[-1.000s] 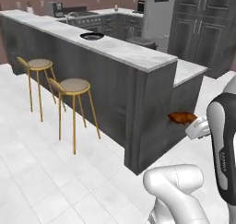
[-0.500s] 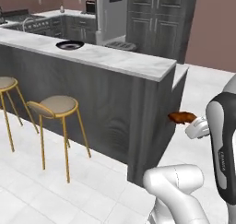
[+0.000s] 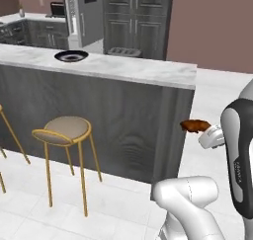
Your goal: Take the chicken drumstick from the fridge and place it on the digital scale on the counter by the fridge. Wait a few seconds for a reading, then move it to the plate on the dining counter.
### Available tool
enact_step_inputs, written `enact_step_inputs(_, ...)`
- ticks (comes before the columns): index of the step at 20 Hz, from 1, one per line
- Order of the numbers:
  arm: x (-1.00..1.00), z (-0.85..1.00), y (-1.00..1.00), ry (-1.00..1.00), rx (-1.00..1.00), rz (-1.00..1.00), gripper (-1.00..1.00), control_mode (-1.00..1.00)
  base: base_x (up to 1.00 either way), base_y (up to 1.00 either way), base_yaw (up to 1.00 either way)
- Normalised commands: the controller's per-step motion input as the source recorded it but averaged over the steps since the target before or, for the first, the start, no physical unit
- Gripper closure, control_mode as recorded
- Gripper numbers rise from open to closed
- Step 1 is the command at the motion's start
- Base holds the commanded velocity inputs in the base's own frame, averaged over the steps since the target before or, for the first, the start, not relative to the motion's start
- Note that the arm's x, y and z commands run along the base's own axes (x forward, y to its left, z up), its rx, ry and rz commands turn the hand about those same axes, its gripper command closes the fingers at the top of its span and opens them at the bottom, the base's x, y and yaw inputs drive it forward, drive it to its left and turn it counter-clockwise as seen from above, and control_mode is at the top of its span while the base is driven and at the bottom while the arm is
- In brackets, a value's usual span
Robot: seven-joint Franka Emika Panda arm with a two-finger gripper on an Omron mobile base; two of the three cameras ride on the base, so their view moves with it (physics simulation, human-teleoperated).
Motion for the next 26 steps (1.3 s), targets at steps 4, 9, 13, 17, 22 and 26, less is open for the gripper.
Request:
enact_step_inputs(4,0.00,0.00,0.00,0.00,0.00,0.00,1.00,1.00,0.10,1.00,-0.43)
enact_step_inputs(9,0.00,0.00,0.00,0.00,0.00,0.00,1.00,1.00,0.11,1.00,-0.47)
enact_step_inputs(13,0.00,0.00,0.00,0.00,0.00,0.00,1.00,1.00,0.00,1.00,-0.42)
enact_step_inputs(17,0.00,0.00,0.00,0.00,0.00,0.00,1.00,1.00,0.00,0.97,-0.30)
enact_step_inputs(22,0.00,0.00,0.00,0.00,0.00,0.00,1.00,1.00,0.00,0.83,-0.17)
enact_step_inputs(26,0.00,0.00,0.00,0.00,0.00,0.00,1.00,1.00,0.01,0.74,-0.12)
